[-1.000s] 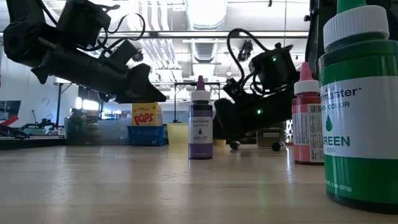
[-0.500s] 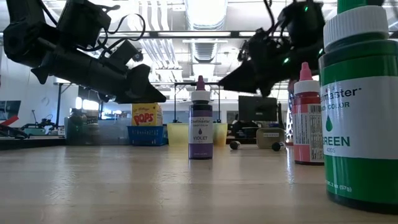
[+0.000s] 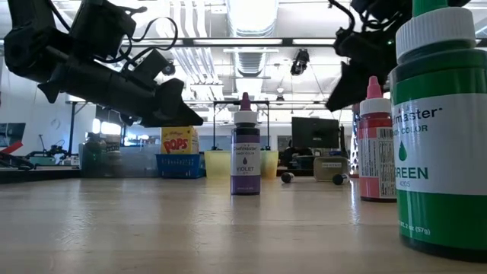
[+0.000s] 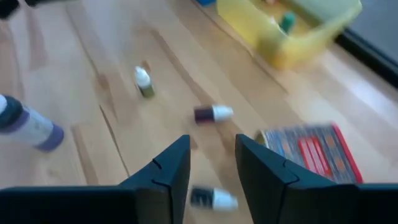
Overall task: Pick & Place Kitchen Items
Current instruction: Put the small light green food coloring bottle into the yellow bin
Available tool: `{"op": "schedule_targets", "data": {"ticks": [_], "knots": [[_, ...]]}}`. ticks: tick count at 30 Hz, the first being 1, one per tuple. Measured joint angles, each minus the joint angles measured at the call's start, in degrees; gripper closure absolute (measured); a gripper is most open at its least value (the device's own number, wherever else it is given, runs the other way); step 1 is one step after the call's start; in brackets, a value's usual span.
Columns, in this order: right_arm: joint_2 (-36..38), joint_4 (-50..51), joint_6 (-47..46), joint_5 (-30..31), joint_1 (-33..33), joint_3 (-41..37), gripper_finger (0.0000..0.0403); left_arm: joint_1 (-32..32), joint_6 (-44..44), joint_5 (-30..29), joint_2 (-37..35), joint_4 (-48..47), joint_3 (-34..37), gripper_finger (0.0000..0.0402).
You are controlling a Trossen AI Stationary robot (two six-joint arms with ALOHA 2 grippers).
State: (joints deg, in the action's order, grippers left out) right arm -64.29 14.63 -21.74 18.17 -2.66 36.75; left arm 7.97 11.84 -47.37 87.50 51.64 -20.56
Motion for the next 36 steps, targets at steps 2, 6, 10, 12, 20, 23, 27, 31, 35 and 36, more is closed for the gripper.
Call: {"op": "schedule_targets", "data": {"ticks": [2,6,10,12,20,23,27,31,35,36], "knots": [[1.3,4.0,-1.8,0.0,0.0,0.2,0.0287,0.0,-0.2,0.0,0.0,0.0,0.0,0.0151],[2.9,10.1,-6.5,0.0,0.0,0.1,0.0297,0.0,-0.2,0.0,0.0,-0.1,0.0,0.0151],[3.2,15.2,-8.1,0.0,0.0,0.1,0.0307,0.0,-0.2,0.0,0.0,-0.2,0.0,0.0151],[3.1,16.8,-8.1,0.0,0.0,0.1,0.0313,0.0,-0.2,0.0,0.0,-0.3,0.0,0.0151],[3.1,18.2,-7.8,0.0,0.0,0.0,0.0343,-0.3,3.7,2.1,0.0,-0.3,-0.1,0.0151],[3.1,18.2,-7.8,0.0,0.0,0.0,0.0352,-1.3,0.9,7.9,0.0,-0.5,-1.0,0.0151],[3.0,18.1,-7.7,0.0,0.0,0.0,0.0363,-3.8,-3.7,14.0,0.0,-4.5,-2.9,0.0151],[3.0,18.1,-7.7,0.0,0.0,0.0,0.0369,-7.3,-6.1,22.9,0.0,-11.0,-5.5,0.0152],[3.0,18.0,-7.7,0.0,0.0,0.0,0.0369,-10.4,-9.1,31.7,0.0,-15.3,-8.8,0.0152],[3.0,18.0,-7.7,0.0,0.0,0.0,0.0367,-10.8,-10.2,32.4,0.0,-16.0,-9.6,0.0152]]}}
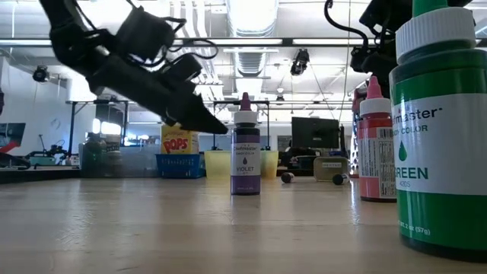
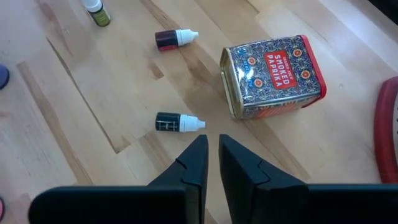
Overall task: Pick & Place Kitchen Items
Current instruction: Put the small light green food coloring bottle into the yellow bin
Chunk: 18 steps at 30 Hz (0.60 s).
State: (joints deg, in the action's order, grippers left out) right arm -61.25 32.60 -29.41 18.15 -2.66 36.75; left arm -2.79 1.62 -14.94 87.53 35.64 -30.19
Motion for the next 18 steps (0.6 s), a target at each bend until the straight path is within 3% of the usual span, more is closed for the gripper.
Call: {"op": "schedule_targets", "data": {"ticks": [5,14,18], "knots": [[0.0,0.0,0.0,0.0,0.0,0.0,0.0352,-1.0,-4.6,0.6,0.0,-7.1,-5.7,0.0152],[0.0,-0.1,0.0,0.0,0.0,0.0,0.0321,-1.3,-1.4,5.2,0.1,-37.8,-21.6,0.0152],[0.0,-0.1,0.0,-0.1,0.0,0.0,0.0307,-1.6,-1.5,5.4,0.1,-42.2,-25.3,0.0152]]}}
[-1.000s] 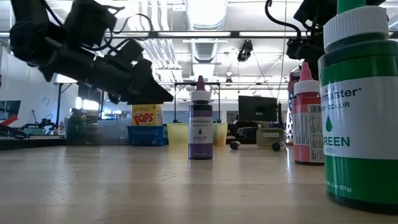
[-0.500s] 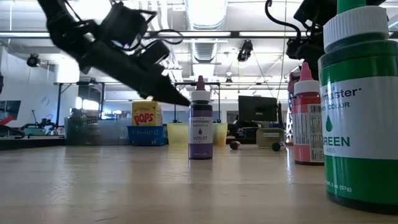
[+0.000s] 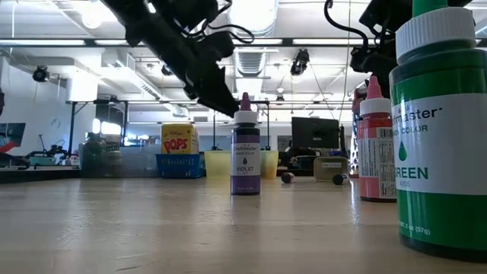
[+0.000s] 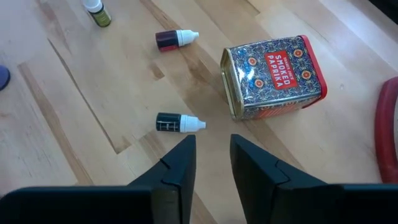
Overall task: Pick & Place Kitchen Items
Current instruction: Put the small light green food coloring bottle into the yellow bin
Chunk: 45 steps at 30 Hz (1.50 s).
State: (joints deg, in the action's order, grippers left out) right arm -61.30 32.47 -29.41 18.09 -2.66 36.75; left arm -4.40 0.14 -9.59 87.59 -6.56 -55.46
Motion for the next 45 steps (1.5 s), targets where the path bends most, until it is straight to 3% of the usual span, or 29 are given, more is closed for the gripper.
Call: {"op": "schedule_targets", "data": {"ticks": [8,12,19,26,29,40,45], "knots": [[0.0,0.0,0.0,0.0,0.0,0.0,0.0283,-4.7,0.6,11.5,0.0,-2.9,-1.1,0.0152],[0.0,0.0,0.0,0.0,0.0,0.0,0.0271,-8.0,2.8,14.4,0.0,-4.4,-1.1,0.0152],[0.0,0.0,0.0,0.0,0.0,0.0,0.0251,-8.8,1.0,14.6,2.7,-7.8,-5.9,0.0152],[0.0,-0.2,0.0,0.0,0.0,0.0,0.0231,-8.7,-3.9,14.5,12.1,-24.9,-19.0,0.0152],[0.0,-0.2,0.0,0.0,0.0,0.0,0.0222,-8.7,-4.1,14.5,14.8,-28.1,-23.3,0.0152],[0.0,-0.2,0.0,0.0,0.0,0.0,0.0199,-8.5,-3.9,14.5,17.0,-30.2,-30.8,0.0151],[0.0,-0.2,0.0,0.0,0.0,0.0,0.0192,-8.4,1.0,14.3,16.9,-30.0,-31.2,0.0151]]}}
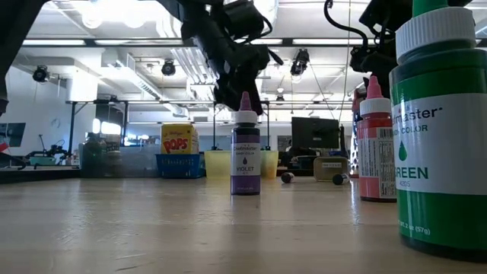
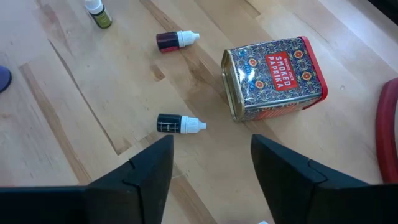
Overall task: Pick & Place Kitchen Items
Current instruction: Put the small light green food coloring bottle into the yellow bin
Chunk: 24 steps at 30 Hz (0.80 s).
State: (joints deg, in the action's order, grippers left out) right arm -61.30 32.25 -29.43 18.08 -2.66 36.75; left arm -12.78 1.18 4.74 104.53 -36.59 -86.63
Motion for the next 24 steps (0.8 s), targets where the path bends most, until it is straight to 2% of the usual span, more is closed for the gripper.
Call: {"op": "schedule_targets", "data": {"ticks": [7,14,20,24], "knots": [[0.0,0.0,0.0,0.0,0.0,0.0,0.0181,1.0,0.6,-3.8,0.1,-3.5,0.4,0.0152],[0.0,0.0,0.0,0.0,0.0,0.0,0.0166,2.5,0.7,-4.6,1.3,-4.8,-1.3,0.0152],[0.0,0.0,0.0,0.0,0.0,0.0,0.0148,3.6,-2.3,-5.5,8.1,-12.5,-11.8,0.0152],[0.0,0.0,0.0,0.0,0.0,0.0,0.0135,4.9,-2.7,-10.5,11.7,-19.8,-18.8,0.0152]]}}
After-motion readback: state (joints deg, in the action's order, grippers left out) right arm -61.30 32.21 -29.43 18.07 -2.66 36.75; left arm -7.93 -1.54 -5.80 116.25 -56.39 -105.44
